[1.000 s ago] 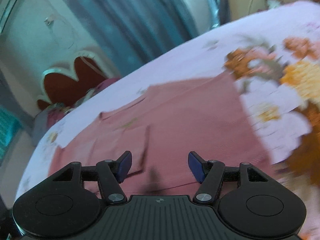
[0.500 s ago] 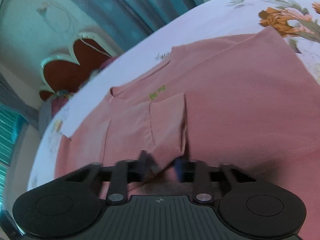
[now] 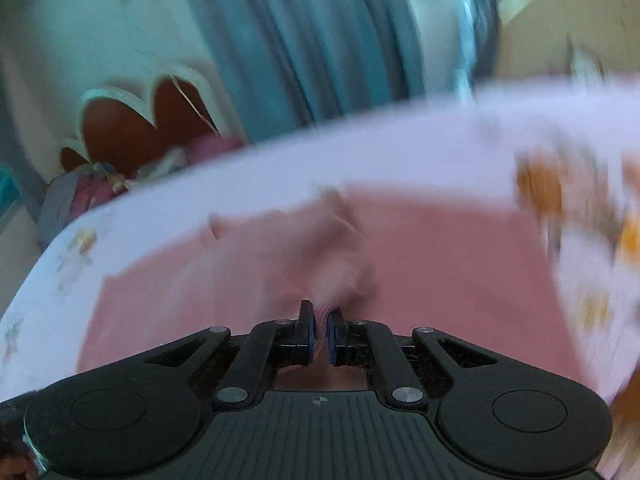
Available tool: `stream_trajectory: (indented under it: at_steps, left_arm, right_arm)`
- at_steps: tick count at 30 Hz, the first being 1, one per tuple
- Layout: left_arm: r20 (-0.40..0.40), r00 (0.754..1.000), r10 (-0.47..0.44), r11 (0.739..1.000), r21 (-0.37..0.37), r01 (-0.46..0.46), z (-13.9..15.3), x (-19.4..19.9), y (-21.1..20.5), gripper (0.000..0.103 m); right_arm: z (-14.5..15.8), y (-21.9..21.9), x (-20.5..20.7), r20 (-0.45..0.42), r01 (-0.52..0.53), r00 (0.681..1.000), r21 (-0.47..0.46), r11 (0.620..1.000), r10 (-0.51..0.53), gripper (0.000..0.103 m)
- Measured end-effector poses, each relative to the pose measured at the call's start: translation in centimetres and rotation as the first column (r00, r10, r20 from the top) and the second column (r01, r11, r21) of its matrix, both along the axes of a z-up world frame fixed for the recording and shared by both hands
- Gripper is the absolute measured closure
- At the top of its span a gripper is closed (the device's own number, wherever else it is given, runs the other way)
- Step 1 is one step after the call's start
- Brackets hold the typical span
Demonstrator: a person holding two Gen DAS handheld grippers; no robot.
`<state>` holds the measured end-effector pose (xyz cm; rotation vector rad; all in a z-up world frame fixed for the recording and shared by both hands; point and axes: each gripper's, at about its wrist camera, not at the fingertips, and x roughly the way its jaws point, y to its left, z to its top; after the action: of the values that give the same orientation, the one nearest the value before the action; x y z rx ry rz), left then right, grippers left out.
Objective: Fold small clothes
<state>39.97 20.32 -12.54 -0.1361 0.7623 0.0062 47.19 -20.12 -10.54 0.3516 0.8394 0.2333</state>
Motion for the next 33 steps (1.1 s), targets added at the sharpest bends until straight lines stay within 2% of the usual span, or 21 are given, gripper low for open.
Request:
stream_trajectory:
  at_steps: [3, 8, 18, 20, 21, 22, 23, 25, 28, 30, 31, 32, 33]
  left_arm:
    - [-0.001, 1.0, 0.0, 1.0, 0.001, 0.0, -0.1, 0.2, 0.1, 0.088]
    - [-0.006, 1.0, 0.0, 1.0, -0.001, 0.0, 0.0, 0.3, 0.1, 0.088]
    - [-0.028, 1.0, -0.014, 1.0, 0.009, 0.014, 0.2, 0.5, 0.0, 0.088]
    - [-0.046, 0.998, -0.038, 0.999, 0.005, 0.038, 0.5, 0.7, 0.3, 0.077]
    - [-0.049, 0.998, -0.038, 0.999, 0.006, 0.039, 1.0, 0.5, 0.5, 0.07]
    - [-0.024, 0.999, -0.032, 0.999, 0.024, 0.032, 1.7, -0.3, 0.5, 0.056]
    - [0.02, 0.999, -0.029, 0.998, 0.049, 0.028, 2.5, -1.2, 0.3, 0.048]
    - [0.095, 0.995, -0.024, 0.997, 0.077, 0.017, 4.0, -2.6, -0.7, 0.048]
    - [0.107, 0.991, -0.077, 0.996, 0.047, 0.072, 4.2, -1.5, -3.8, 0.049]
    - [0.064, 0.99, -0.127, 0.991, 0.05, 0.124, 3.2, -0.1, -6.0, 0.048]
    - [0.014, 0.99, -0.143, 0.988, 0.058, 0.142, 2.3, 0.5, -6.8, 0.048]
    - [-0.056, 0.988, -0.141, 0.987, 0.063, 0.145, 1.2, 1.2, -7.1, 0.048]
    - [-0.051, 0.989, -0.141, 0.988, 0.059, 0.144, 0.6, 1.0, -7.0, 0.047]
  right_arm:
    - [-1.6, -0.9, -0.8, -0.027, 0.033, 0.999, 0.046, 0.998, -0.032, 0.097]
    - [-0.9, -0.5, -1.8, 0.004, 0.014, 1.0, 0.036, 0.999, -0.014, 0.098]
    - [-1.6, -0.7, -1.9, -0.054, 0.043, 0.998, 0.046, 0.998, -0.041, 0.097]
    - [-1.4, -1.3, -1.9, -0.067, 0.053, 0.997, 0.047, 0.997, -0.05, 0.097]
    - [-0.8, -1.5, -2.2, -0.081, 0.068, 0.995, 0.032, 0.997, -0.066, 0.086]
    - [0.2, -1.7, -2.8, -0.057, 0.082, 0.995, 0.02, 0.996, -0.081, 0.074]
    - [1.4, -1.8, -3.6, 0.0, 0.067, 0.998, 0.029, 0.997, -0.068, 0.074]
    - [3.1, -0.8, -4.1, 0.064, 0.013, 0.998, -0.033, 0.999, -0.011, 0.074]
    - [2.5, 1.5, -3.1, 0.071, -0.038, 0.996, -0.114, 0.993, 0.047, 0.074]
    - [0.8, 2.6, -2.2, 0.009, -0.047, 0.999, -0.178, 0.983, 0.049, 0.074]
    - [-0.3, 3.1, -1.9, -0.058, -0.069, 0.997, -0.223, 0.972, 0.058, 0.074]
    - [-1.0, 3.2, -2.3, -0.087, -0.102, 0.993, -0.232, 0.967, 0.084, 0.074]
    - [-1.0, 3.2, -2.7, -0.088, -0.12, 0.991, -0.243, 0.962, 0.102, 0.074]
